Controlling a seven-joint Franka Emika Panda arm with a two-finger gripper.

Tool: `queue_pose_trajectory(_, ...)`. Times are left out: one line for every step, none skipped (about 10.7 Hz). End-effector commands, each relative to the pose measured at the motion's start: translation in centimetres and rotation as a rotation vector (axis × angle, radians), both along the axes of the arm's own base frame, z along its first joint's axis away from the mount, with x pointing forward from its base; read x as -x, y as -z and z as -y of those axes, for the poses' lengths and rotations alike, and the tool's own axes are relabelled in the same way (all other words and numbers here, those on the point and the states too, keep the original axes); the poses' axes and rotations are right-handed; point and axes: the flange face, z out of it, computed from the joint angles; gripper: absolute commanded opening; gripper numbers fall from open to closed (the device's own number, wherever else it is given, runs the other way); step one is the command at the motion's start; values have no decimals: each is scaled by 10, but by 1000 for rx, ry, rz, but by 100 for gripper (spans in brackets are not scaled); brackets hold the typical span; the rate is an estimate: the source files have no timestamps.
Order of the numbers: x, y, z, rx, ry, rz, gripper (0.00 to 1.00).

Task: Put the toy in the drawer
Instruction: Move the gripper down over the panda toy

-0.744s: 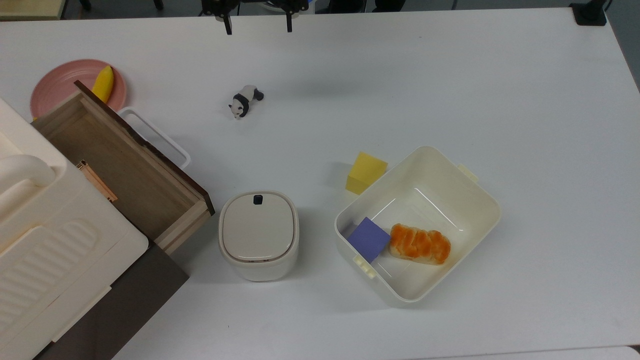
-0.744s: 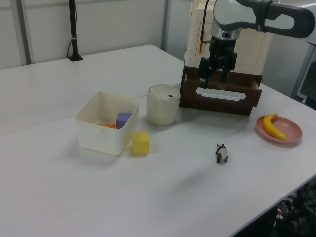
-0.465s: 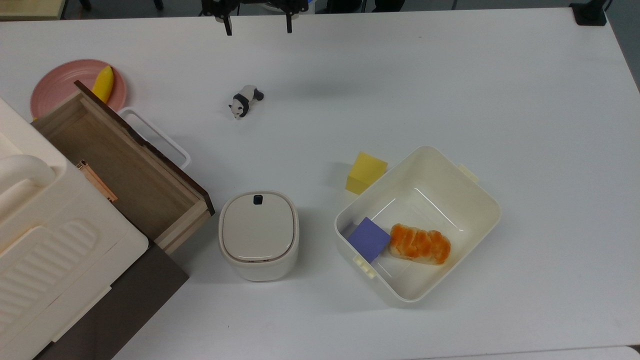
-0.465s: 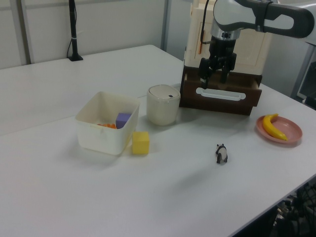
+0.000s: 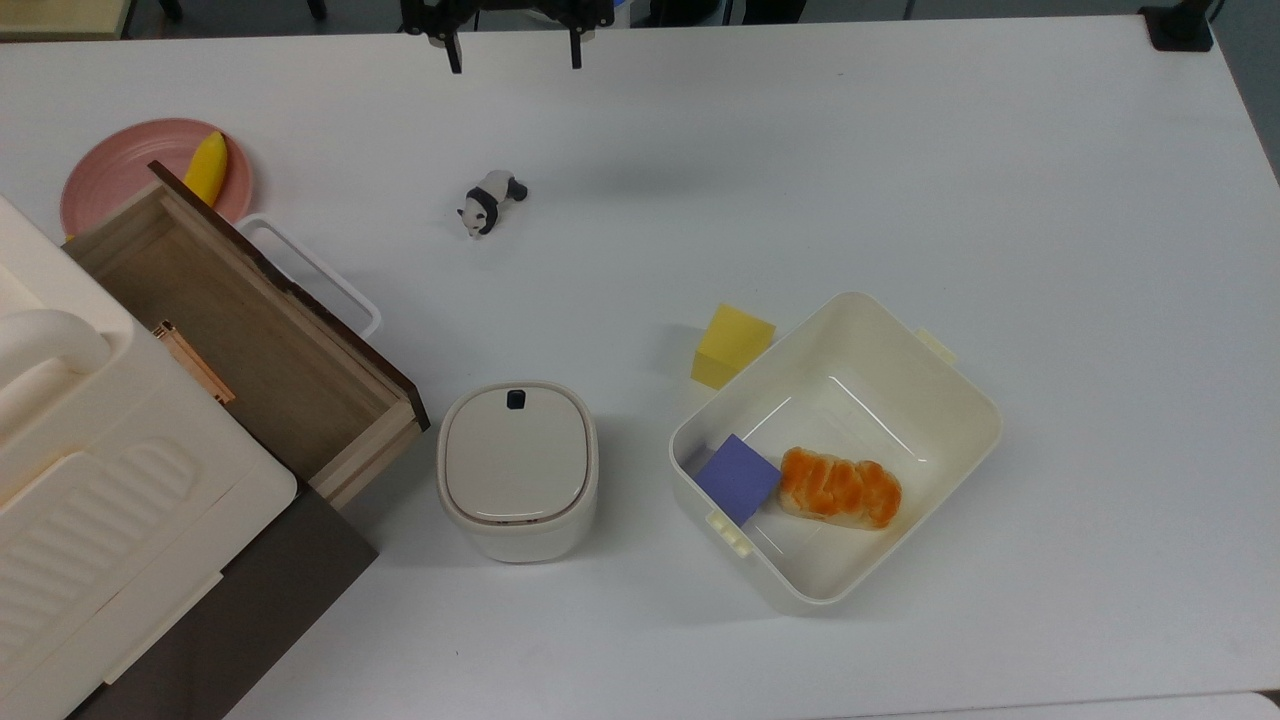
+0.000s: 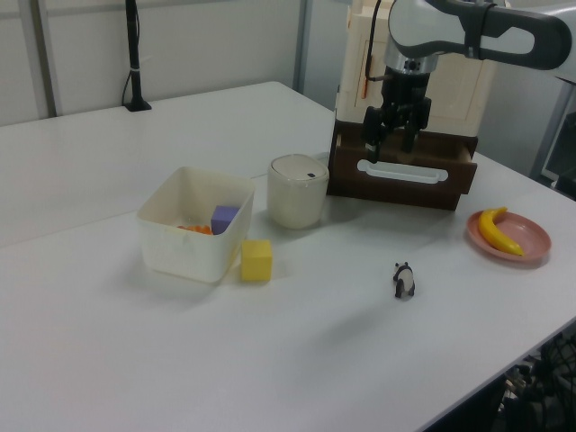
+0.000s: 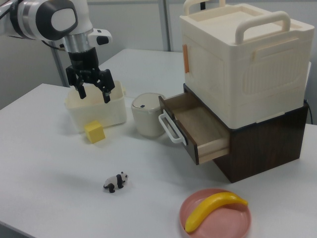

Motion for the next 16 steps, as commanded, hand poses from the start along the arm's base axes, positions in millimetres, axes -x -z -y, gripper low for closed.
queue_pose_trajectory(5, -9, 33, -17, 74, -5, 100)
queue_pose_trajectory(7, -9, 44, -18, 94, -18, 100)
queue_pose_trajectory(8, -10, 51, -19, 108, -26, 100)
queue_pose_trajectory(9, -8, 64, -19, 132, -29, 100)
queue_pose_trajectory(13, -4, 78, -26, 166, -54, 100)
queue_pose_trajectory(15, 5, 89, -32, 188, -93, 100)
queue_pose_trajectory(14, 19, 99, -38, 217, -140, 100)
queue_pose_trajectory(5, 51, 108, -42, 288, -207, 100)
queue_pose_trajectory(-3, 78, 109, -42, 321, -256, 100)
queue_pose_trajectory(-9, 102, 109, -45, 320, -298, 100)
queue_pose_trajectory(-13, 124, 110, -49, 317, -333, 100)
queue_pose_trajectory(-18, 141, 109, -52, 311, -359, 100)
queue_pose_trajectory(-20, 154, 110, -55, 307, -379, 100)
queue_pose_trajectory(-19, 168, 108, -52, 303, -404, 100)
queue_pose_trajectory(-17, 185, 105, -49, 298, -416, 100)
queue_pose_trajectory(-13, 200, 103, -48, 293, -422, 100)
